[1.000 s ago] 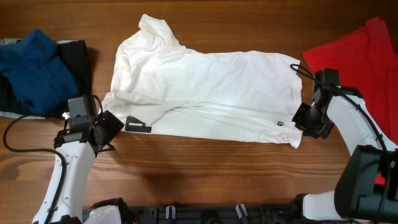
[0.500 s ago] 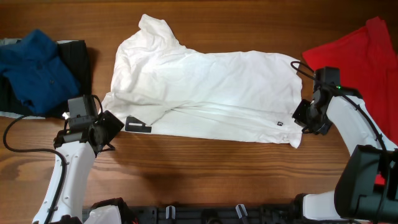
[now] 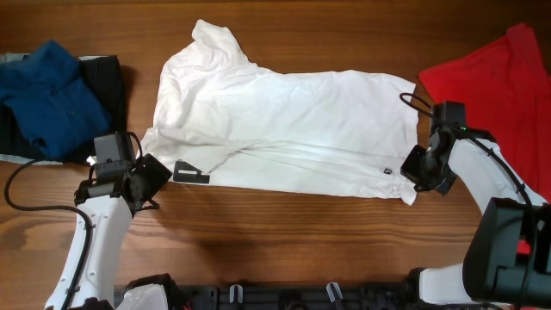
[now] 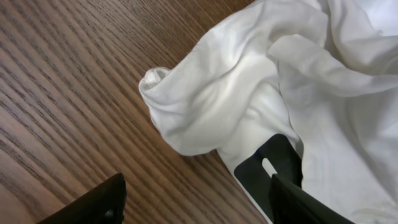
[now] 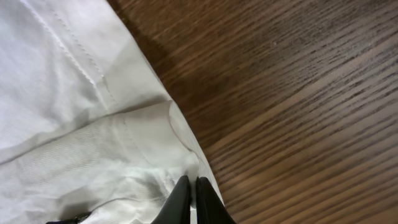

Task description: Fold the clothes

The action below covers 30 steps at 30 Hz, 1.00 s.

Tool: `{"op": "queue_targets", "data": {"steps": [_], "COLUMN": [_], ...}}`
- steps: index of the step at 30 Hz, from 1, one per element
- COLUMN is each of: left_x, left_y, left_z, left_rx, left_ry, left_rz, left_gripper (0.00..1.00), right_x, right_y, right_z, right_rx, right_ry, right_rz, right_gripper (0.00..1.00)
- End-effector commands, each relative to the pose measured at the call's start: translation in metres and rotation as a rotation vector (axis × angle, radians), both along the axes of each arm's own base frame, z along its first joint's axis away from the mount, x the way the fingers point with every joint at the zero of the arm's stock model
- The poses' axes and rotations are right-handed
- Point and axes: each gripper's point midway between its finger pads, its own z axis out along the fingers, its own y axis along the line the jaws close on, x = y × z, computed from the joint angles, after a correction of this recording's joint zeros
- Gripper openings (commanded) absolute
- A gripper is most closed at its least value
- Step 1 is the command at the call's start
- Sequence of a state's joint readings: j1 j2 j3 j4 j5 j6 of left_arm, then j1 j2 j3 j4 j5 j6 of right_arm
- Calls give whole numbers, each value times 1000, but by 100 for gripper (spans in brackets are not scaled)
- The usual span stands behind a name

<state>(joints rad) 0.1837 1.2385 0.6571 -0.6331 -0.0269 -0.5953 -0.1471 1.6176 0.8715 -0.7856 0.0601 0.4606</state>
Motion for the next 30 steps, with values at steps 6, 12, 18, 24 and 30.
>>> {"op": "queue_targets", "data": {"steps": [6, 12, 18, 24, 30], "left_x": [-1, -3, -3, -3, -5], "left_y": [-1, -1, -1, -1, -1], "left_z": [1, 0, 0, 0, -1], "left_rx": [-4, -2, -3, -3, -5], "left_ry": [-4, 6, 8, 8, 17], "left_rz": [-16, -14, -14, -14, -14], "left_gripper": [73, 73, 73, 73, 73], "right_x": [42, 78, 97, 109, 85], "right_y": [2, 0, 2, 0, 3], "right_z": [40, 61, 68, 73, 62], "right_rx": [19, 21, 35, 28, 39], "right_ry": [-150, -283, -367, -420, -315], "right_rz": [-1, 5, 12, 12, 10], "right_gripper": [4, 4, 4, 27, 47]}}
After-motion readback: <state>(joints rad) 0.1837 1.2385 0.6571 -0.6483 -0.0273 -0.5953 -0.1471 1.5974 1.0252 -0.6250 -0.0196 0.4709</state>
